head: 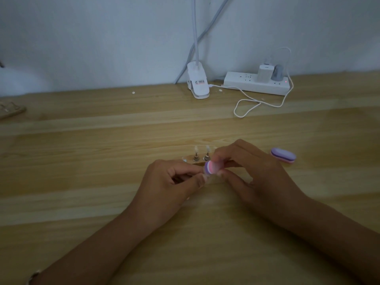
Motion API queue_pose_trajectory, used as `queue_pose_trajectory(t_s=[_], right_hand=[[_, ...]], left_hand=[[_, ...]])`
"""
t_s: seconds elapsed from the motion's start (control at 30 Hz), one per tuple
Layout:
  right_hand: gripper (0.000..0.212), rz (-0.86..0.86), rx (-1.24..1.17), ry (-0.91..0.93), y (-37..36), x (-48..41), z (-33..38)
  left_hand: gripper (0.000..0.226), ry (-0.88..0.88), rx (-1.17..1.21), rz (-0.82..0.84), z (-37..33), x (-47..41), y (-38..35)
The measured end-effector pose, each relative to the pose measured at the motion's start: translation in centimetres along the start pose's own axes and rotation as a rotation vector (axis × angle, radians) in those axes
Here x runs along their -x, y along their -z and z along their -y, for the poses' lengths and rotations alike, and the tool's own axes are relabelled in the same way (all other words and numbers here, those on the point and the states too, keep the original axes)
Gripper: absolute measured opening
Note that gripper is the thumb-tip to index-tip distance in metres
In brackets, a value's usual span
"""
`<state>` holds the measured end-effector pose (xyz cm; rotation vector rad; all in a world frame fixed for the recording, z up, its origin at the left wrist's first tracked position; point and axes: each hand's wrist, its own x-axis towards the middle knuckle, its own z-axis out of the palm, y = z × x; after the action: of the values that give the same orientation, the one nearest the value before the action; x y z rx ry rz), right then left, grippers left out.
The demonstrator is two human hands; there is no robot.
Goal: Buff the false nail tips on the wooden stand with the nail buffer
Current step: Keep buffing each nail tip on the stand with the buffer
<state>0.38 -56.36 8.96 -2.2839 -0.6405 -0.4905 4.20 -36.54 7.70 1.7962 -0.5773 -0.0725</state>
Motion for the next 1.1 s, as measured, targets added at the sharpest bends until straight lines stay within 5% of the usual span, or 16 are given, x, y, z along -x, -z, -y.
queue_pose_trajectory(t_s=[1.1], right_hand=[[0.022,-0.008,-0.012,0.022,0.2,-0.21,-0.08]], left_hand=[[0.014,-0.112,-0.077,0.014,0.27,0.04,-0.15]])
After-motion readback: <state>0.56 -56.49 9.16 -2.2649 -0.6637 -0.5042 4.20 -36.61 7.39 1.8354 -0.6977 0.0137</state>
